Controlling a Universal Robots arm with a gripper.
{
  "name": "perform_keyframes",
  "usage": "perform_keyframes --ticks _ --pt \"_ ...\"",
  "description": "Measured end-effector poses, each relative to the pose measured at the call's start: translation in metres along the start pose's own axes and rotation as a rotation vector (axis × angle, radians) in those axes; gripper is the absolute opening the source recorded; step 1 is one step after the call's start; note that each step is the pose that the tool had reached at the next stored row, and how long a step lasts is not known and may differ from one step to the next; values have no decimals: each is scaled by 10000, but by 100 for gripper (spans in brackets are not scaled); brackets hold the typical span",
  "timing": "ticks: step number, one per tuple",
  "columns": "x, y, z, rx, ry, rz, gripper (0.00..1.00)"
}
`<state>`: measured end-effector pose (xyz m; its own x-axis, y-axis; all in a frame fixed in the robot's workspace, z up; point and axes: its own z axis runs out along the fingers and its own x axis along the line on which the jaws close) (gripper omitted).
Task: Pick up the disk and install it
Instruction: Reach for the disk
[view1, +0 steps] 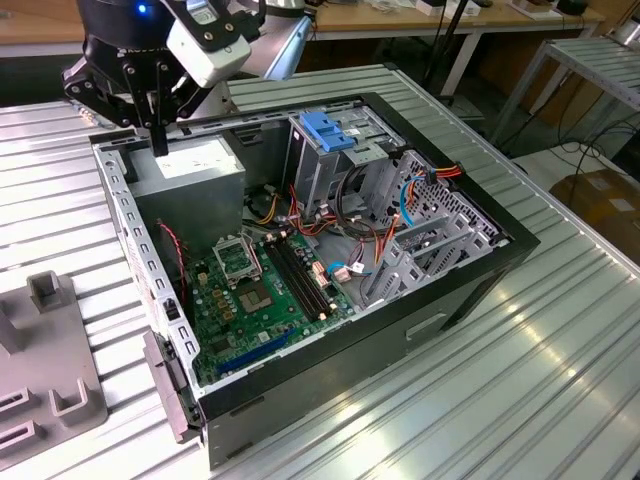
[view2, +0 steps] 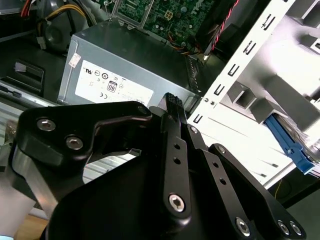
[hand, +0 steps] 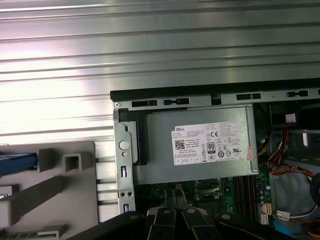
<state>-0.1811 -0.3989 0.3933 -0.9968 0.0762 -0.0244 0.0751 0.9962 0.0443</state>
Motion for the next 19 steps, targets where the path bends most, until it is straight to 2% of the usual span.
perform_keyframes --ticks 19 --pt "202 -15 -5 -1 0 0 10"
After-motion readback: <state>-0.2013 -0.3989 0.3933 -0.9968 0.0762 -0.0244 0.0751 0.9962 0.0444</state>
